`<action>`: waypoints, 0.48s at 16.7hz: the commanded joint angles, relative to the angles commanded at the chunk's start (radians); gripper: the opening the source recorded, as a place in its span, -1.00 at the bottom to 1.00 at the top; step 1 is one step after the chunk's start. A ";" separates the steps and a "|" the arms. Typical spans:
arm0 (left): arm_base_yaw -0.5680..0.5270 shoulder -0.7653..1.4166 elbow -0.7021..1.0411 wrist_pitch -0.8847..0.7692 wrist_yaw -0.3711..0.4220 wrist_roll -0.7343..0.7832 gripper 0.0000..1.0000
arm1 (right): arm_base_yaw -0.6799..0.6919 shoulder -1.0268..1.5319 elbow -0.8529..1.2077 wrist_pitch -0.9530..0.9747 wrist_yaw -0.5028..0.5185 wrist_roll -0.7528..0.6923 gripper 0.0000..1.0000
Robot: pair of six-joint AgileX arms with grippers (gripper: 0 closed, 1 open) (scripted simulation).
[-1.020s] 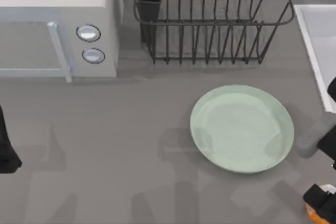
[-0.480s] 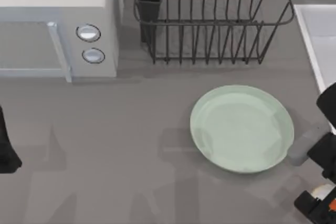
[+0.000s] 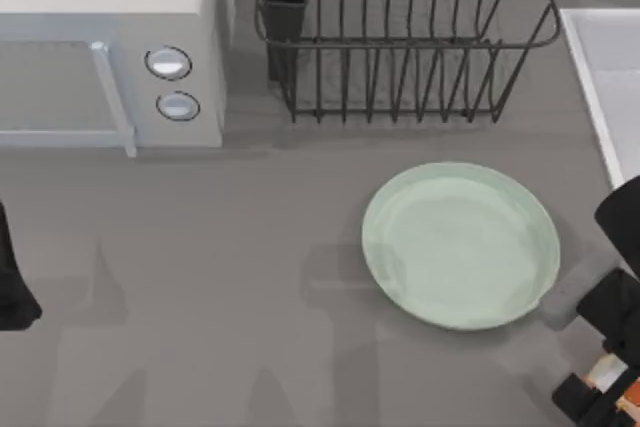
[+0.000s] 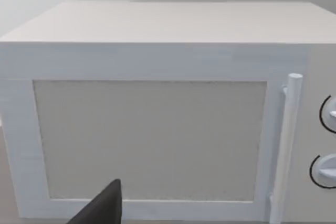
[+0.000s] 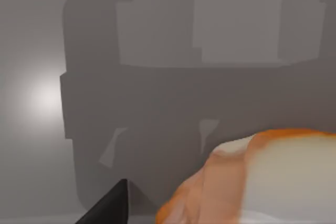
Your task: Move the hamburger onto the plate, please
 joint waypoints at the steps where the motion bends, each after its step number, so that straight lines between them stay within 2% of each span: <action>1: 0.000 0.000 0.000 0.000 0.000 0.000 1.00 | 0.000 0.000 0.000 0.000 0.000 0.000 1.00; 2: 0.000 0.000 0.000 0.000 0.000 0.000 1.00 | 0.000 0.000 0.000 0.000 0.000 0.000 1.00; 8: 0.000 0.000 0.000 0.000 0.000 0.000 1.00 | 0.000 0.000 0.000 0.000 0.000 0.000 0.10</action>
